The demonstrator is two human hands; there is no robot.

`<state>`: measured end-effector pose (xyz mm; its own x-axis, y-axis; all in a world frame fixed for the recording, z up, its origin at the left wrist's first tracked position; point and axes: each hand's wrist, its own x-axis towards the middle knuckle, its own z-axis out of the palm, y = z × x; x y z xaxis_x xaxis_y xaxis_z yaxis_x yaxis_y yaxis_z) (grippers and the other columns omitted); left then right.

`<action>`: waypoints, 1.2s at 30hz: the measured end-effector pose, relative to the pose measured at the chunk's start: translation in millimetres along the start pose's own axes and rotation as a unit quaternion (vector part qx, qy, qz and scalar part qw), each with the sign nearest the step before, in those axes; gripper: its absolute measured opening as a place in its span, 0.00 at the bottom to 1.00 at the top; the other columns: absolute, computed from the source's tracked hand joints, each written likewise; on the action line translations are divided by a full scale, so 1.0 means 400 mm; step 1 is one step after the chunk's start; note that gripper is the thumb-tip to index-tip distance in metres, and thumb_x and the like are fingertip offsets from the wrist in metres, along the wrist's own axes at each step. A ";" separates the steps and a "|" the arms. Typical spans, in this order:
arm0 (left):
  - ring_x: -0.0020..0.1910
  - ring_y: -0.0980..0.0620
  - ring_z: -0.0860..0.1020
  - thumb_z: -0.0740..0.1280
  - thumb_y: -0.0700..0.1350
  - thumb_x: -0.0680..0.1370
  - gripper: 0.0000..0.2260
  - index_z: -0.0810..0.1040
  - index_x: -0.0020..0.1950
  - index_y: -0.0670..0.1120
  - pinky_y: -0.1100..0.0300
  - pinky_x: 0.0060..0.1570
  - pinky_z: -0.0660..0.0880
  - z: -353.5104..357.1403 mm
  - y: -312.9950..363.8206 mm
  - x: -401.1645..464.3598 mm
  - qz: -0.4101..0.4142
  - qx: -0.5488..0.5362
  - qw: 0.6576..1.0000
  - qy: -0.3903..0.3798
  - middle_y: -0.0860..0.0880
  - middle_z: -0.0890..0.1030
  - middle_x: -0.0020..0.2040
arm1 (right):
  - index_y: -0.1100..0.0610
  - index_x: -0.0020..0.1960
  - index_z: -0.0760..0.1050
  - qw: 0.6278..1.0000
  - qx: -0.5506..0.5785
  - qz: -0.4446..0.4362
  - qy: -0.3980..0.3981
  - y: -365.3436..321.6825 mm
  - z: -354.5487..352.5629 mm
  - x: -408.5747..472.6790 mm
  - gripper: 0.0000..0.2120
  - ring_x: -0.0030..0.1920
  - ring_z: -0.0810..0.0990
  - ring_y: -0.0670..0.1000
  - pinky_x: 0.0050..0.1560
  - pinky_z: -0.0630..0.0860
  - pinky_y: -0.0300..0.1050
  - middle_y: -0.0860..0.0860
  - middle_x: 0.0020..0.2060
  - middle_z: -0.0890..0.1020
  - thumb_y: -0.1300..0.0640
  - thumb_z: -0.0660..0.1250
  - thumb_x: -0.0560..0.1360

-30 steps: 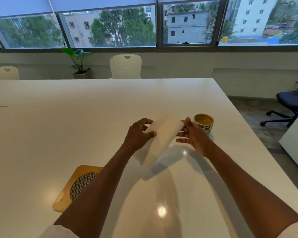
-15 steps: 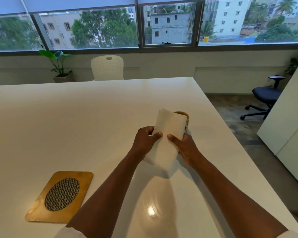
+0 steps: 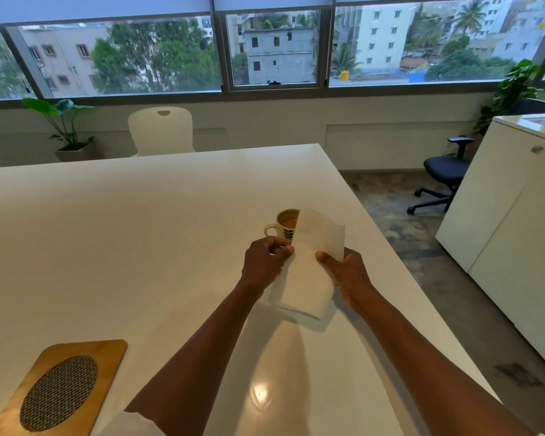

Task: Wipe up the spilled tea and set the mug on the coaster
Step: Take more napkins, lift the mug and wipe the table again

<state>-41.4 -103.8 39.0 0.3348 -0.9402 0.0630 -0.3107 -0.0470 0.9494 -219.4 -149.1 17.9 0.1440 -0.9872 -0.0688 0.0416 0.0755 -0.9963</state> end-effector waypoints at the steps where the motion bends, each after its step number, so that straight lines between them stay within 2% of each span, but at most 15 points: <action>1: 0.38 0.50 0.83 0.71 0.45 0.76 0.05 0.83 0.50 0.46 0.56 0.37 0.81 0.007 -0.004 0.005 0.009 0.008 1.000 0.015 0.47 0.84 0.44 | 0.50 0.46 0.79 1.000 -0.002 0.001 0.013 0.001 -0.014 0.007 0.06 0.41 0.84 0.51 0.38 0.79 0.44 0.50 0.43 0.85 0.57 0.74 0.72; 3: 0.37 0.50 0.83 0.70 0.45 0.76 0.06 0.82 0.51 0.46 0.54 0.38 0.80 0.014 -0.014 0.017 0.037 0.040 0.997 0.055 0.48 0.84 0.44 | 0.50 0.47 0.79 1.000 -0.004 0.006 0.030 0.004 -0.039 0.020 0.06 0.42 0.83 0.51 0.37 0.79 0.44 0.50 0.43 0.85 0.57 0.74 0.72; 7: 0.49 0.53 0.77 0.68 0.45 0.77 0.11 0.77 0.60 0.46 0.60 0.48 0.70 0.015 -0.041 0.059 0.079 0.132 0.978 0.142 0.49 0.80 0.52 | 0.50 0.47 0.78 0.999 -0.017 0.010 0.051 0.010 -0.071 0.050 0.05 0.41 0.83 0.50 0.37 0.79 0.44 0.50 0.42 0.84 0.57 0.72 0.74; 11: 0.60 0.49 0.74 0.63 0.46 0.81 0.16 0.69 0.68 0.47 0.57 0.54 0.69 0.023 -0.062 0.093 0.054 0.123 0.980 0.147 0.46 0.74 0.64 | 0.56 0.55 0.78 0.997 -0.034 0.022 0.069 0.020 -0.088 0.082 0.10 0.42 0.82 0.51 0.45 0.80 0.49 0.50 0.42 0.83 0.59 0.71 0.74; 13: 0.62 0.48 0.74 0.60 0.47 0.82 0.15 0.70 0.68 0.45 0.57 0.56 0.69 0.024 -0.073 0.113 0.043 0.115 0.983 0.135 0.45 0.75 0.64 | 0.58 0.58 0.78 0.996 -0.039 0.028 0.076 0.025 -0.094 0.095 0.12 0.42 0.81 0.51 0.48 0.79 0.51 0.51 0.42 0.83 0.61 0.70 0.75; 15: 0.59 0.44 0.77 0.59 0.48 0.83 0.13 0.74 0.63 0.43 0.50 0.57 0.75 0.023 -0.077 0.135 0.029 0.089 0.988 0.121 0.43 0.78 0.59 | 0.60 0.59 0.77 0.995 -0.041 0.033 0.081 0.028 -0.100 0.110 0.13 0.43 0.81 0.53 0.49 0.79 0.53 0.54 0.44 0.83 0.62 0.69 0.75; 17: 0.55 0.41 0.79 0.58 0.49 0.83 0.14 0.76 0.60 0.41 0.41 0.54 0.78 0.023 -0.077 0.150 0.006 0.047 0.992 0.115 0.42 0.80 0.55 | 0.61 0.60 0.77 0.995 -0.042 0.039 0.086 0.030 -0.103 0.123 0.14 0.46 0.81 0.57 0.54 0.80 0.57 0.57 0.47 0.83 0.63 0.68 0.75; 18: 0.53 0.41 0.79 0.58 0.50 0.83 0.15 0.76 0.59 0.40 0.41 0.53 0.78 0.026 -0.076 0.157 -0.003 0.029 0.993 0.114 0.41 0.81 0.54 | 0.62 0.60 0.77 0.994 -0.043 0.043 0.089 0.031 -0.104 0.128 0.14 0.47 0.81 0.59 0.55 0.79 0.59 0.58 0.47 0.83 0.63 0.68 0.75; 20: 0.48 0.43 0.80 0.58 0.52 0.83 0.16 0.77 0.54 0.41 0.46 0.46 0.79 0.035 -0.075 0.170 -0.015 -0.004 0.994 0.108 0.41 0.82 0.50 | 0.61 0.60 0.77 0.993 -0.042 0.053 0.092 0.034 -0.103 0.135 0.13 0.47 0.81 0.60 0.55 0.79 0.61 0.56 0.45 0.83 0.62 0.67 0.75; 22: 0.40 0.46 0.78 0.57 0.52 0.83 0.16 0.77 0.44 0.44 0.54 0.36 0.74 0.044 -0.074 0.182 -0.024 -0.041 0.993 0.105 0.44 0.81 0.42 | 0.59 0.58 0.77 0.993 -0.034 0.062 0.093 0.038 -0.101 0.140 0.11 0.45 0.81 0.58 0.53 0.79 0.60 0.54 0.42 0.83 0.63 0.66 0.75; 24: 0.34 0.49 0.74 0.57 0.49 0.82 0.17 0.74 0.37 0.46 0.58 0.33 0.69 0.048 -0.074 0.199 -0.032 -0.071 0.991 0.107 0.47 0.78 0.35 | 0.58 0.58 0.77 0.993 -0.023 0.073 0.093 0.041 -0.100 0.144 0.12 0.43 0.81 0.57 0.49 0.80 0.58 0.54 0.42 0.83 0.62 0.66 0.75; 27: 0.25 0.52 0.69 0.58 0.48 0.81 0.18 0.71 0.32 0.45 0.62 0.25 0.65 0.044 -0.078 0.218 -0.062 -0.123 0.987 0.087 0.48 0.73 0.28 | 0.57 0.60 0.77 0.992 -0.022 0.078 0.093 0.044 -0.099 0.152 0.14 0.43 0.82 0.55 0.45 0.80 0.53 0.54 0.43 0.83 0.62 0.66 0.75; 29: 0.21 0.53 0.67 0.58 0.49 0.81 0.18 0.69 0.31 0.45 0.65 0.20 0.63 0.039 -0.081 0.226 -0.080 -0.136 0.985 0.072 0.48 0.71 0.26 | 0.58 0.62 0.76 0.992 -0.024 0.080 0.090 0.044 -0.097 0.157 0.16 0.45 0.82 0.57 0.48 0.81 0.55 0.55 0.45 0.83 0.62 0.65 0.75; 32: 0.21 0.53 0.66 0.58 0.52 0.81 0.21 0.69 0.30 0.45 0.65 0.21 0.62 0.037 -0.086 0.237 -0.084 -0.120 0.987 0.063 0.49 0.70 0.24 | 0.58 0.65 0.75 0.991 -0.028 0.094 0.090 0.043 -0.093 0.161 0.18 0.48 0.82 0.59 0.52 0.80 0.59 0.57 0.49 0.83 0.61 0.65 0.75; 36: 0.21 0.55 0.65 0.58 0.54 0.82 0.23 0.69 0.29 0.46 0.64 0.24 0.62 0.040 -0.088 0.248 -0.094 -0.110 0.987 0.063 0.53 0.70 0.23 | 0.57 0.65 0.75 0.991 -0.024 0.097 0.092 0.036 -0.092 0.158 0.18 0.45 0.82 0.56 0.42 0.80 0.50 0.54 0.45 0.83 0.61 0.64 0.75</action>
<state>-11.5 -200.6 7.1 0.4807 -0.8717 -0.0951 -0.0365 -0.1282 0.9911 -246.1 -215.6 -2.6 -0.0379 -0.9642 -0.2626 -0.0161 0.2633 -0.9646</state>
